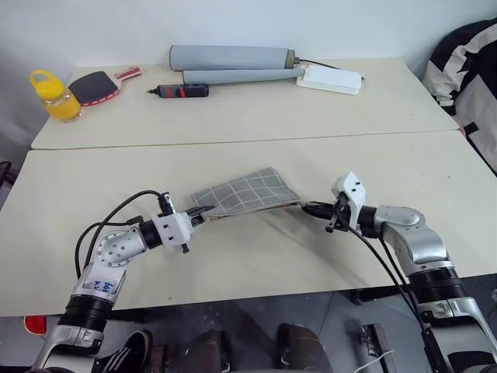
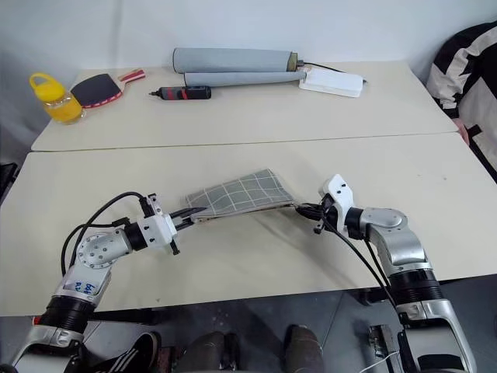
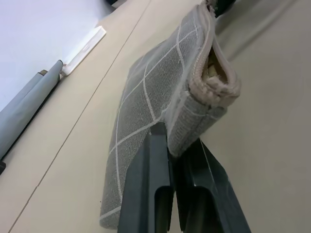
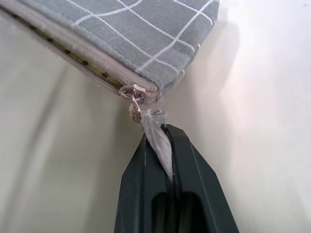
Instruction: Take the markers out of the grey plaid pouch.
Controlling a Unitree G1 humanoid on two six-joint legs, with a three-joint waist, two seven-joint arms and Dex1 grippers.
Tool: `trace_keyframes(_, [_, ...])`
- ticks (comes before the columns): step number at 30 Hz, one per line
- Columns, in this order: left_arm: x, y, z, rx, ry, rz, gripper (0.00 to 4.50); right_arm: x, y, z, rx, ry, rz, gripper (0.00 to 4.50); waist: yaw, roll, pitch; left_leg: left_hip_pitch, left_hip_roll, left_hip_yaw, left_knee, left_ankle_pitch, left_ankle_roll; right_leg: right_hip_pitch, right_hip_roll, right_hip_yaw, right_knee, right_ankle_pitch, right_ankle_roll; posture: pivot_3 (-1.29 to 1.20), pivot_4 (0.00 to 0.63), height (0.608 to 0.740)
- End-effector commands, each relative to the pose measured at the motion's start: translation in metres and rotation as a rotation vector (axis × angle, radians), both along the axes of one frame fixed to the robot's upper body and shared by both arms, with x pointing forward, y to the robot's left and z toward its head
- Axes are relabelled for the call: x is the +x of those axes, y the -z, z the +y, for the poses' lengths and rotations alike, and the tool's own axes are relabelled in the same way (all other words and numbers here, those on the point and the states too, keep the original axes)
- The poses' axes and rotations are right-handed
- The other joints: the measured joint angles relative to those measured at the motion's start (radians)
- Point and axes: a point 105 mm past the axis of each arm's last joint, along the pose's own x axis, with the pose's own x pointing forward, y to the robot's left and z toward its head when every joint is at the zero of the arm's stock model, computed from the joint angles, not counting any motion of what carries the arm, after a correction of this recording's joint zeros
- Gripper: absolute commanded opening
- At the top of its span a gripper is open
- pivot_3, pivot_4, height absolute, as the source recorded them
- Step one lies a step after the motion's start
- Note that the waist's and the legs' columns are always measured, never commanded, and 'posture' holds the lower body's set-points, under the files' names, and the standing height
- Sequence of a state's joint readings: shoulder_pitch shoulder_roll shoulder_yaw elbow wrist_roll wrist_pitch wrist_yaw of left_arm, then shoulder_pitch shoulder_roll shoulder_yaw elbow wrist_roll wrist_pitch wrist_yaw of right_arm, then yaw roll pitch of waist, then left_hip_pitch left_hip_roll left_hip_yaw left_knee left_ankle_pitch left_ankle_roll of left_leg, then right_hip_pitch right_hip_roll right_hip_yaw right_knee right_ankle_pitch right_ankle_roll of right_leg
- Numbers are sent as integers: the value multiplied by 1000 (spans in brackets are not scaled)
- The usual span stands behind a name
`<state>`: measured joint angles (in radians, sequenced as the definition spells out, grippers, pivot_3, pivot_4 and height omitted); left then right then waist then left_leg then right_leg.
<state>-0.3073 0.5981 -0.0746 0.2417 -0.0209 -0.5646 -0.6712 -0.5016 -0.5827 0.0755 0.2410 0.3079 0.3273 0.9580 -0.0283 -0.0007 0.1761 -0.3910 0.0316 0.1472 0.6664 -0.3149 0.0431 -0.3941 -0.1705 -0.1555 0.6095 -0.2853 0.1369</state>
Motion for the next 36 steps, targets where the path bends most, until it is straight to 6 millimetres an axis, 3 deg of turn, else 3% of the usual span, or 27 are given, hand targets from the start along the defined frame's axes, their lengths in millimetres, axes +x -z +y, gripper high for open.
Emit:
trace_keyframes(1, [1, -15, 6, -63, -21, -33, 0, -2, -28, 7, 37, -33, -97, 433, 0, 0, 0, 0, 0, 0, 0, 0, 0, 0, 0, 0, 0, 0, 0, 0, 150, 740])
trace_keyframes(9, [6, -24, 9, -183, -49, 3, 0, -23, -62, 5, -76, -140, -220, 3048, 5, 0, 0, 0, 0, -1, 1, 0, 0, 1, 0, 0, -1, 0, 0, 0, 150, 740])
trace_keyframes(12, [6, -24, 10, -208, -53, 18, 0, -29, -77, 7, -57, -157, -248, 3048, 3, 0, 0, 0, 0, -1, 1, 0, 0, 1, 0, 0, -1, 0, 0, 0, 150, 740])
trace_keyframes(15, [4, -22, 5, -245, -32, 60, 0, -33, -101, 20, -2, -192, -339, 3048, 2, 0, 0, 0, 0, -1, 1, 0, 0, 1, 0, 0, -1, 0, 0, 0, 150, 740])
trace_keyframes(18, [3, -17, -3, -229, -7, 72, 0, -42, -98, 49, 48, -268, -342, 2428, 1, 0, 0, 0, 0, -1, 1, 0, 0, 1, 0, 0, -1, 0, 0, 0, 150, 740])
trace_keyframes(20, [3, -17, -6, -230, -3, 75, 0, -43, -90, 61, 41, -279, -348, 1771, 1, 0, 0, 0, 1, -1, 1, 0, 0, 1, 1, -1, -1, 0, 0, 0, 150, 740])
trace_keyframes(25, [3, -19, -10, -239, 2, 79, 0, -34, -65, 73, -97, -268, -408, 10, 5, 0, 0, 0, -1, -1, 1, 0, 0, 1, 0, 0, -1, 0, 0, 0, 150, 740])
trace_keyframes(33, [0, -16, -13, -223, 15, 86, 0, -25, -66, 78, -52, -238, -421, 10, 1, 0, 0, 0, 0, 0, 1, 0, 0, 1, 1, 0, -1, 0, 0, 0, 150, 740])
trace_keyframes(36, [-1, -16, -13, -233, 17, 87, 0, -22, -58, 77, -121, -234, -441, 10, 1, 0, 0, 0, 0, 0, 1, 0, 0, 1, 1, 0, -1, 0, 0, 0, 150, 740])
